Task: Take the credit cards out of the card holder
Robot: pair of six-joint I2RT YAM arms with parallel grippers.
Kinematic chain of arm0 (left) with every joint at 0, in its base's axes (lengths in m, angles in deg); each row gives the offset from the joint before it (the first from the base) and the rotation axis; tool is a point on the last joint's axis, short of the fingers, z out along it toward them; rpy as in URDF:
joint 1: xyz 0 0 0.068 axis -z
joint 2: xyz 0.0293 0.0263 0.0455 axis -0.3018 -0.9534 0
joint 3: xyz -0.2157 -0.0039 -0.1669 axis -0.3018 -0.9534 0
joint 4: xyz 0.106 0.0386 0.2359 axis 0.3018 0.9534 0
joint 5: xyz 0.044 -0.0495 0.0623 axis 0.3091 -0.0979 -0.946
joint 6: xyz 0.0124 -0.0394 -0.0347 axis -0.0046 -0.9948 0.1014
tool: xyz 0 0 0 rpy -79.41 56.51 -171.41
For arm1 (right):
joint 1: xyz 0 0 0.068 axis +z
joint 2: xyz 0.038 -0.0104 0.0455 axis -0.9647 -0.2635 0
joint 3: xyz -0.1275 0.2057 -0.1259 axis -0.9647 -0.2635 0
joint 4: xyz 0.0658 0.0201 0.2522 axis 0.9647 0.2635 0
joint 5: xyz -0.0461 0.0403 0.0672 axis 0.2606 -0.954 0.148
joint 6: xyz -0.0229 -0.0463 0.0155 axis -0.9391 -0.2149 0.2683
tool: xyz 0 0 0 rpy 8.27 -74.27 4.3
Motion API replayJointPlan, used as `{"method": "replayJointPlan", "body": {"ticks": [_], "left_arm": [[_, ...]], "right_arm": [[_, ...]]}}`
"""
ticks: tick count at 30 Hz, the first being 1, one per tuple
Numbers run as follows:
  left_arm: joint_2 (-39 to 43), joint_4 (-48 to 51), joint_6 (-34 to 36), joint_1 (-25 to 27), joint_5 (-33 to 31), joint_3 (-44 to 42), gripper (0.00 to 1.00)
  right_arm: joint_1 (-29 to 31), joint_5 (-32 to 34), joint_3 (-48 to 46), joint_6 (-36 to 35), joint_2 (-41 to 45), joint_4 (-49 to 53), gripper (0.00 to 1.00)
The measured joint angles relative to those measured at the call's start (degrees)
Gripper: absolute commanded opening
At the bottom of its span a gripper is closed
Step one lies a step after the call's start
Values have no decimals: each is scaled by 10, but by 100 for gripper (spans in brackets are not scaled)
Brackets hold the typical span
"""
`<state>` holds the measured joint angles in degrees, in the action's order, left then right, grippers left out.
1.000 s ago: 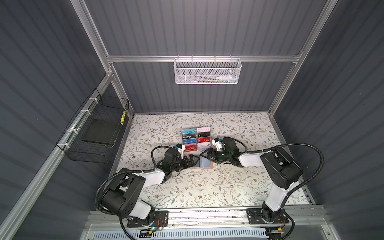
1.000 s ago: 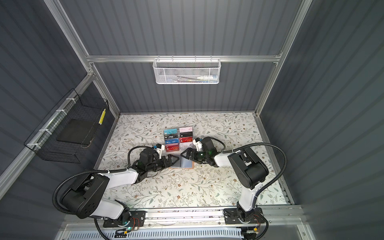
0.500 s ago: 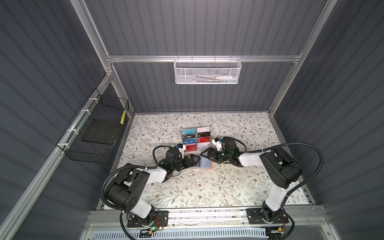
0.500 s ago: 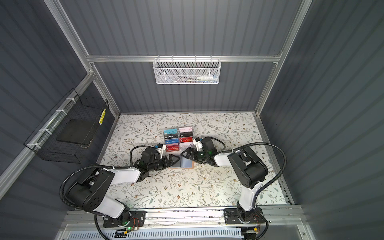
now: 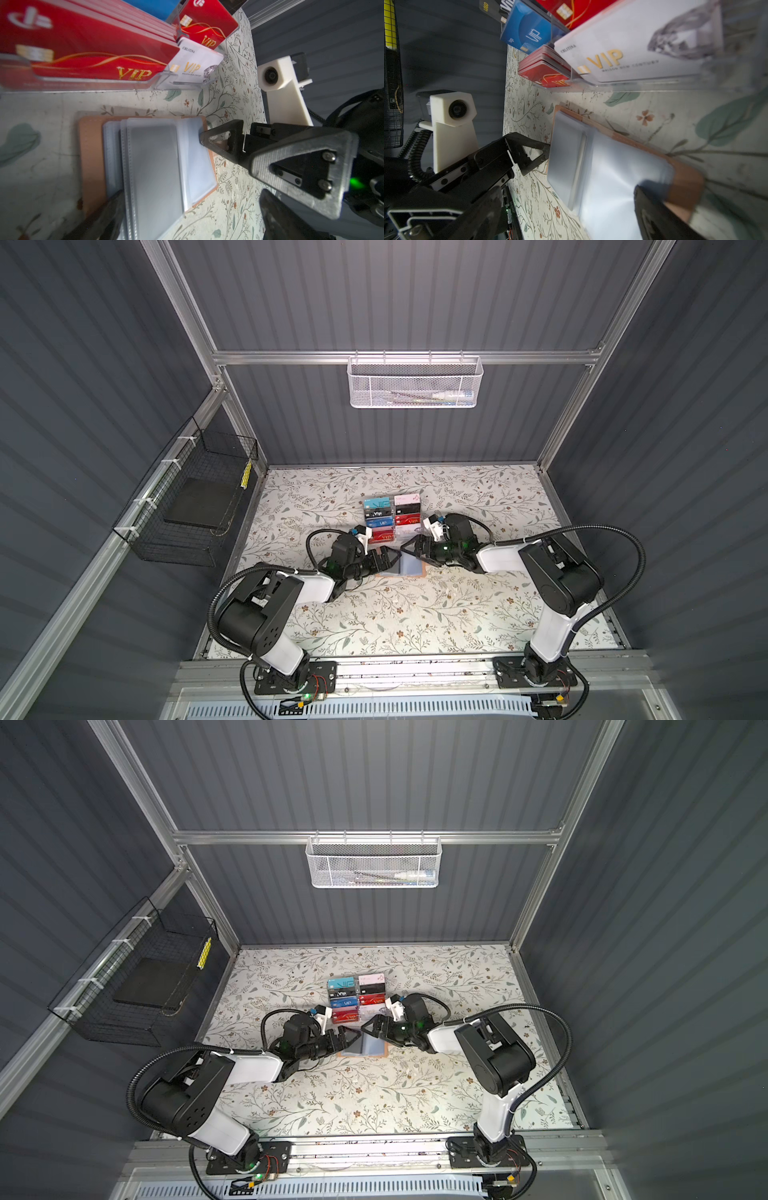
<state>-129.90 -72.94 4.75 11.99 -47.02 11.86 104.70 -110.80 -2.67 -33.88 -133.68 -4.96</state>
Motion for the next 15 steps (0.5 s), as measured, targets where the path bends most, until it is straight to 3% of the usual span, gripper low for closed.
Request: {"method": "replayJointPlan", "body": {"ticks": [15], "left_arm": [[24,26,-2,1,-3,0,100]], "right_arm": [[0,-2,2,0,-3,-2,99]]}}
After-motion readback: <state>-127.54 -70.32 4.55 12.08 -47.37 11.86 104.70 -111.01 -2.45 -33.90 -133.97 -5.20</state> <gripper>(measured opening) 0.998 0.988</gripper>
